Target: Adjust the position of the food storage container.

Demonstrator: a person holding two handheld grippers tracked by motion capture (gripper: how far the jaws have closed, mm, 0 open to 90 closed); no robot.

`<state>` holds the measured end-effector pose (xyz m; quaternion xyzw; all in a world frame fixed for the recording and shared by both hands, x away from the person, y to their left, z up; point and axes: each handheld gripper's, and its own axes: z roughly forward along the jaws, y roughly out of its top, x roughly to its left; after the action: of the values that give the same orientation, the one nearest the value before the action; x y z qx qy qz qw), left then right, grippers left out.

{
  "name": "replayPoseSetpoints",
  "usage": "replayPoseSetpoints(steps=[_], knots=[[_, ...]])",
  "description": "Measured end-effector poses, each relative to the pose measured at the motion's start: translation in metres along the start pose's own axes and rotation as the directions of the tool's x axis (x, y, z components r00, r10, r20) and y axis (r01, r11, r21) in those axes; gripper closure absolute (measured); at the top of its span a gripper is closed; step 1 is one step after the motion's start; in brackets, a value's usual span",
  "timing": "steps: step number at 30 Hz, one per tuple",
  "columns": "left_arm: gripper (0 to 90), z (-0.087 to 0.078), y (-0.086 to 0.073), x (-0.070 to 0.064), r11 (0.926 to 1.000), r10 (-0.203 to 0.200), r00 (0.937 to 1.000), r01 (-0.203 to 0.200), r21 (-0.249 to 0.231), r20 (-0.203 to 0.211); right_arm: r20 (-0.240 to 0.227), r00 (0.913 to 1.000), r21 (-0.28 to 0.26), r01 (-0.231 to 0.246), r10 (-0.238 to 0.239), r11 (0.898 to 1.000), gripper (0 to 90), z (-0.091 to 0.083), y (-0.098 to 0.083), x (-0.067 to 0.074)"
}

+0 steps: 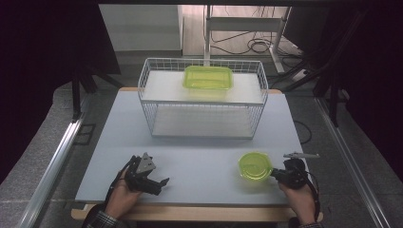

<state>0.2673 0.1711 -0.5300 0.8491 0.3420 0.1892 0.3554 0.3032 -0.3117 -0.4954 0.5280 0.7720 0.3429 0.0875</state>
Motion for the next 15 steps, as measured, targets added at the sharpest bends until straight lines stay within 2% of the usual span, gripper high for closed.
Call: replayPoseSetpoints(steps=[8, 12, 15], knots=[[2.2, 0.0, 0.0, 0.0, 1.0, 0.001, 1.0, -0.001, 0.002, -0.001, -0.057, 0.9976, 0.013, 0.04, -0.039, 0.999, 88.9, 0.016, 0.007, 0.019], [2.2, 0.0, 0.0, 0.0, 1.0, 0.0, 1.0, 0.0, 0.003, -0.001, -0.101, 0.9932, 0.023, 0.062, -0.059, 0.998, 88.9, 0.028, 0.014, 0.031], [2.2, 0.0, 0.0, 0.0, 1.0, 0.0, 1.0, 0.0, 0.003, -0.002, -0.114, 0.9898, 0.028, 0.089, -0.086, 0.996, 88.9, 0.037, 0.018, 0.041]])
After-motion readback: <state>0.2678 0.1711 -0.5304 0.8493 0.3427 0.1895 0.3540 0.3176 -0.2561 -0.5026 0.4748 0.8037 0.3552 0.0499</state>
